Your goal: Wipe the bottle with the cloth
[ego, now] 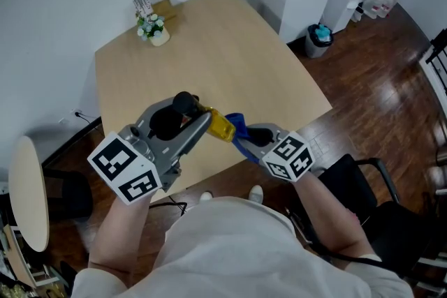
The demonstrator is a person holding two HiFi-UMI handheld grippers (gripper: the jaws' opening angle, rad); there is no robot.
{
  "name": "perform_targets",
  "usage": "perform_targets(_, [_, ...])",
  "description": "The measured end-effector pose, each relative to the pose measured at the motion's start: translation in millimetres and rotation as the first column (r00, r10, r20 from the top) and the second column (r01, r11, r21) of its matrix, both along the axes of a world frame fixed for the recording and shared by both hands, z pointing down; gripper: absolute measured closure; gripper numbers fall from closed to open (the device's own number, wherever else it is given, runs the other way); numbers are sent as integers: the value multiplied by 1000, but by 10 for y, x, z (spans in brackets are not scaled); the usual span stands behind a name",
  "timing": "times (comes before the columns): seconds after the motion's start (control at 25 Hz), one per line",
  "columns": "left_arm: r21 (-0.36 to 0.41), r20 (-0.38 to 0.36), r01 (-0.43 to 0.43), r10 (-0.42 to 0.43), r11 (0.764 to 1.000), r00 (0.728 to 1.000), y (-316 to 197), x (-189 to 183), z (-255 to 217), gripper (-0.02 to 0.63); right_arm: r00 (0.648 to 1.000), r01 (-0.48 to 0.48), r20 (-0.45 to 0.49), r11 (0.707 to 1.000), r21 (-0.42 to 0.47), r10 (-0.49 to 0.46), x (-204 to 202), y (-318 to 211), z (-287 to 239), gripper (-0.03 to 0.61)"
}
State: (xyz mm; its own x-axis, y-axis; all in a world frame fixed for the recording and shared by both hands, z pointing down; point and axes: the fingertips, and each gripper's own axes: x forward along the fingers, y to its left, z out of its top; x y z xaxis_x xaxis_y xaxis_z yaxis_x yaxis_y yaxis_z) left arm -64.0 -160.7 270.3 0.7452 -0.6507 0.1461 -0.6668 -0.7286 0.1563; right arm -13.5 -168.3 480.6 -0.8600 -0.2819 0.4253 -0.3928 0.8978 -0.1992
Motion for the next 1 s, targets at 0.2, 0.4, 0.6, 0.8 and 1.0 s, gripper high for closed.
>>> perform_targets(0.2, [17, 4, -5, 5, 1000, 1000, -1, -4, -25, 463, 994, 63, 87, 997, -40, -59, -335, 202, -175, 499])
perform_targets(0.4, [2, 24, -3, 3, 1000, 1000, -9, -49, 77, 462, 995, 50, 93, 996, -70, -43, -278, 239, -163, 499])
perform_targets(0.6, [-16, 22, 6, -6, 1000, 1000, -70, -97, 170, 463, 996, 7, 92, 996, -88, 1, -38, 209, -124, 499])
perform_targets(0.8, [-45, 25, 22, -20, 999, 999, -292, -139, 326, 463, 991, -94, 88, 992, -90, 102, 343, 107, -129, 499])
perform_targets(1.0, [-61, 88, 68, -62, 996, 994, -512, -134, 724, 462, 969, -211, 112, 973, -91, 221, 860, 185, -207, 499])
